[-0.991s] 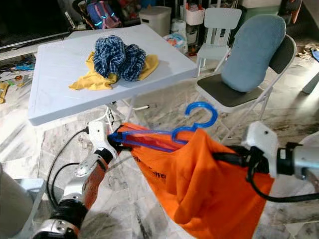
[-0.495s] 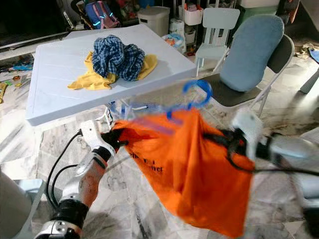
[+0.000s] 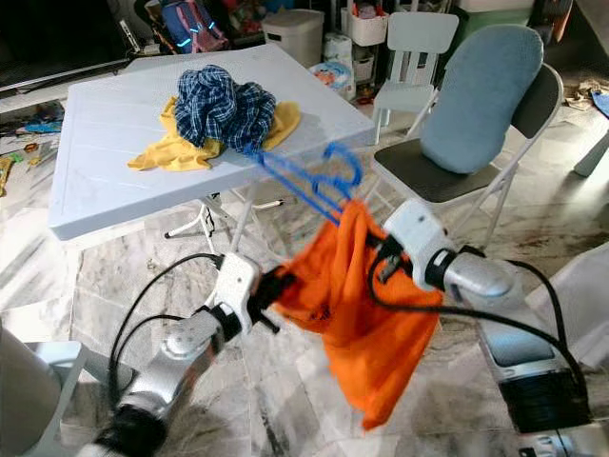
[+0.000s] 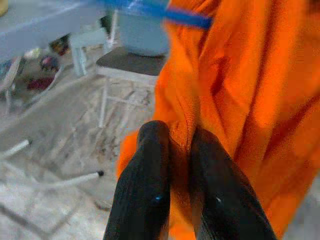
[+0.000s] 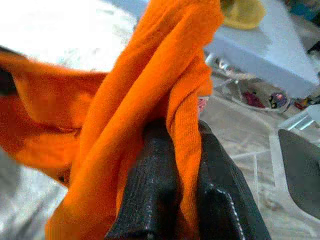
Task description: Hang hanger
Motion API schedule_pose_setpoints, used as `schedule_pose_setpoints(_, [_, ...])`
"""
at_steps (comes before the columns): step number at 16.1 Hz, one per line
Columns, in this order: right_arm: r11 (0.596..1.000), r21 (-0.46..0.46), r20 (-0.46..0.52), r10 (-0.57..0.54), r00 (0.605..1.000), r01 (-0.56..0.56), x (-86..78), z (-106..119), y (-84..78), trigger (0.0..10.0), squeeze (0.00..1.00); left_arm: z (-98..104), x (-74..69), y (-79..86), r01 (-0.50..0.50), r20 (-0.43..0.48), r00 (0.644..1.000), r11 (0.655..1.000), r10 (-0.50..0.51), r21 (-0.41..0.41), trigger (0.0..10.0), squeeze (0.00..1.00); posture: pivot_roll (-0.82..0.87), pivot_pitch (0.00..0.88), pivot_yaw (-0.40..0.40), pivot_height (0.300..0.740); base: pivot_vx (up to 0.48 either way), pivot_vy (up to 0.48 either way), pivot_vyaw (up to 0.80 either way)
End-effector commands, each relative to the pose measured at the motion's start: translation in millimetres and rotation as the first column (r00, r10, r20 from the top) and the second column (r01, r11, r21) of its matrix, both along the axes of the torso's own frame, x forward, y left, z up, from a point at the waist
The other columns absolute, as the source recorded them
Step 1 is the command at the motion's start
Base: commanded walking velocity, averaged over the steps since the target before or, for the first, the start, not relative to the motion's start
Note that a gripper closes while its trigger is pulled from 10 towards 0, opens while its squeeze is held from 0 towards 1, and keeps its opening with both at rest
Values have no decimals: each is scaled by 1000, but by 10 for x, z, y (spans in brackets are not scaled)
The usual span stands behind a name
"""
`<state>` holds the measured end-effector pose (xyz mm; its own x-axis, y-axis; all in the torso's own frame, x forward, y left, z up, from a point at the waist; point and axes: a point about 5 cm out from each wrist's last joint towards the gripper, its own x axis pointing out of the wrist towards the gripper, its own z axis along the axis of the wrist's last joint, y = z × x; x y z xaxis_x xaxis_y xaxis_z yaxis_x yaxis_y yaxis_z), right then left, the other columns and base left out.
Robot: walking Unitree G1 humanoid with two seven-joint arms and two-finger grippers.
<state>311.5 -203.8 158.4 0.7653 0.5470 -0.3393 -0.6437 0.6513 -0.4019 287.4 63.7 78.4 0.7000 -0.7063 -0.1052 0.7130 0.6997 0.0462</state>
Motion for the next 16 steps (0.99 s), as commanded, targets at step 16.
schedule_pose_setpoints(16, [860,-241,-257,391,884,-450,-234,-96,-533,10000,0,364,-185,526,361,-30,932,925,-360,118,10000,1000,-234,0,72,740,0,0,0])
